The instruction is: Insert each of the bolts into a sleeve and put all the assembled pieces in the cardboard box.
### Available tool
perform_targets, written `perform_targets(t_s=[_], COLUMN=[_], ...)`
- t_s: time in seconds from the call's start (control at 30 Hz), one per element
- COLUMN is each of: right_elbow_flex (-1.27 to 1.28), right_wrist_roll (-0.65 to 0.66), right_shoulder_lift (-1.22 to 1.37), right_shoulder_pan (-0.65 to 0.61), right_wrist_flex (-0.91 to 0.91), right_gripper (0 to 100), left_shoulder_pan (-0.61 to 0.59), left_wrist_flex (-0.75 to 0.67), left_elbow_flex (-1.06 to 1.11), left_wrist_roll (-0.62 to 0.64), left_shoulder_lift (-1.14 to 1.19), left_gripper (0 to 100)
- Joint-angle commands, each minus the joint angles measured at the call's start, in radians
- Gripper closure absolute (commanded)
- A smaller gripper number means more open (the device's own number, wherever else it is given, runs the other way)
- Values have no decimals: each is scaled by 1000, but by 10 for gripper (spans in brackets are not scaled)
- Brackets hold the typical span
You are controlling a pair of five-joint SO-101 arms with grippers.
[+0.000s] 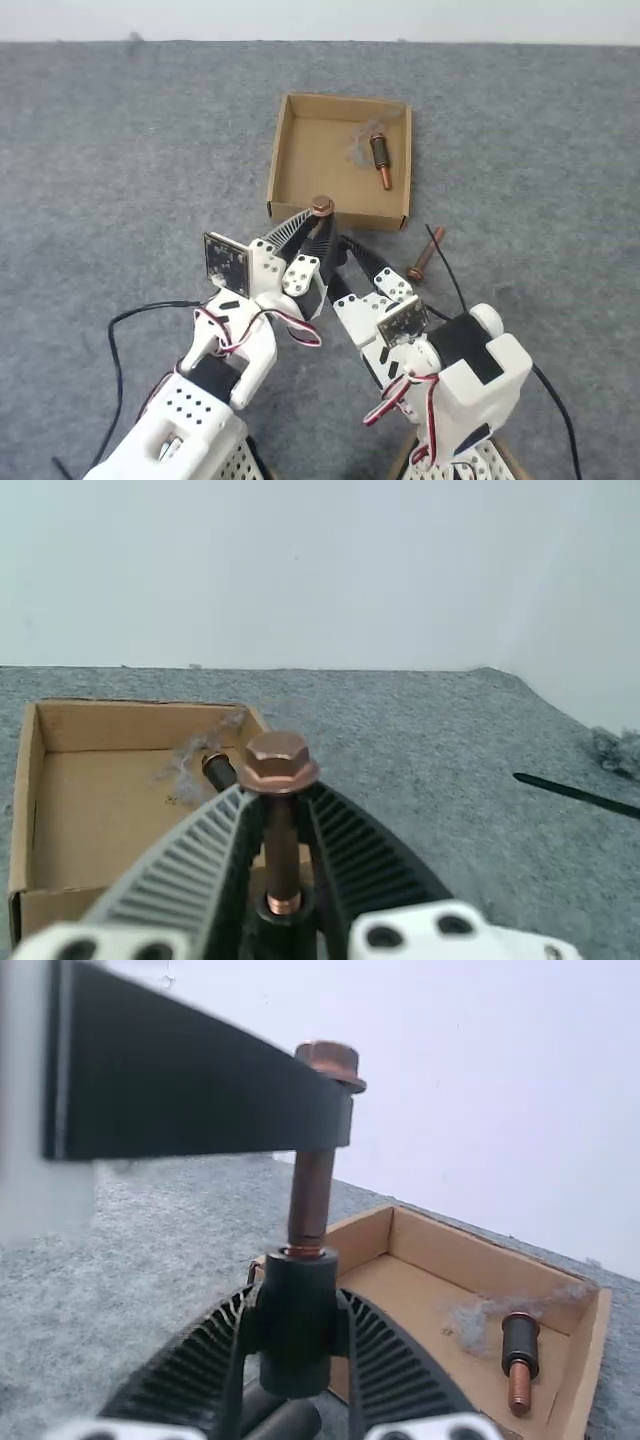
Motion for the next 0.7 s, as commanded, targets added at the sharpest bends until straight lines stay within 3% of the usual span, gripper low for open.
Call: perform_targets(t_s=[0.0, 0.33, 0.5, 0.67], right_elbow_flex=[20, 21, 25, 26], right_wrist_roll=[-9, -9, -9, -9], right_shoulder_lift=[-58, -56, -56, -58], right_shoulder_pan=[24, 25, 24, 25], right_wrist_flex=[-8, -8, -8, -8], right_gripper=[992, 992, 992, 992], left_shoulder_pan=[26, 38, 32, 31], left_wrist_flex=[-14, -12, -9, -8], left_elbow_flex=[-1, 30, 48, 48], left_wrist_roll=[-9, -15, -123, -138], left_shoulder_lift=[0, 0, 0, 3], left_gripper=[990, 990, 990, 990])
